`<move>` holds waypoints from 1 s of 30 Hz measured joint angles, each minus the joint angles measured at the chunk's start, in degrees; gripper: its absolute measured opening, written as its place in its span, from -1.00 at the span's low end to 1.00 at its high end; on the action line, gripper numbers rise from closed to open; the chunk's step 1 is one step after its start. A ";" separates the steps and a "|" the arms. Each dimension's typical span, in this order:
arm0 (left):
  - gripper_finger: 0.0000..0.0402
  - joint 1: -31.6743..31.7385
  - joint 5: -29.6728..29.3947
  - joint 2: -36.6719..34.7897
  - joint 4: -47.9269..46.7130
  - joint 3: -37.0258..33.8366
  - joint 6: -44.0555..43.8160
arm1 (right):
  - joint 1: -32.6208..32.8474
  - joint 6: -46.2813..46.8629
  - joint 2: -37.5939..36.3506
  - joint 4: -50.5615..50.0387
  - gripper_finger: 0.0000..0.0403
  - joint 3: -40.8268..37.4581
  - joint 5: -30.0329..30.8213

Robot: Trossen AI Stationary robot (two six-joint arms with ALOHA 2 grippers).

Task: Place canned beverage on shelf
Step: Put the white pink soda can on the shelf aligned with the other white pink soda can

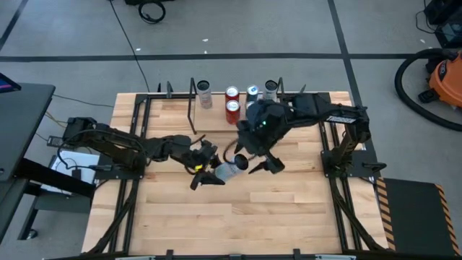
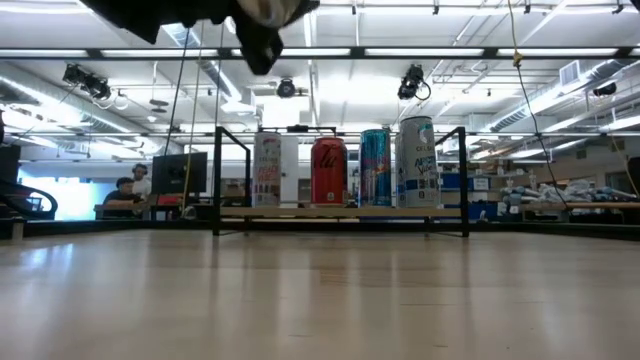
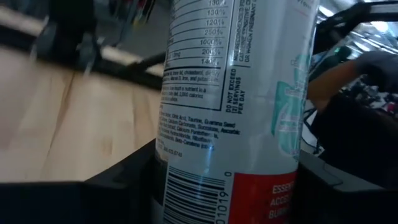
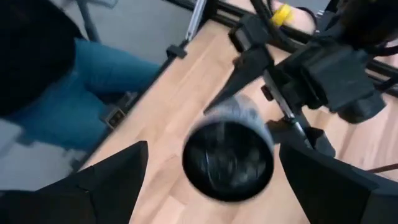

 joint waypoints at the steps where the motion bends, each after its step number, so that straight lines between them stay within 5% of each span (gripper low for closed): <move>1: 0.27 -0.05 0.04 0.00 1.24 0.00 0.84 | 0.69 -1.01 0.00 -0.35 0.85 0.00 1.17; 14: 0.29 -1.62 0.93 -0.09 11.19 0.06 8.72 | 6.89 -7.81 -0.31 5.34 0.85 -0.04 9.08; 30: 0.30 -1.50 2.14 0.02 10.14 0.07 6.70 | 6.21 -8.47 0.12 11.78 0.85 -0.44 4.44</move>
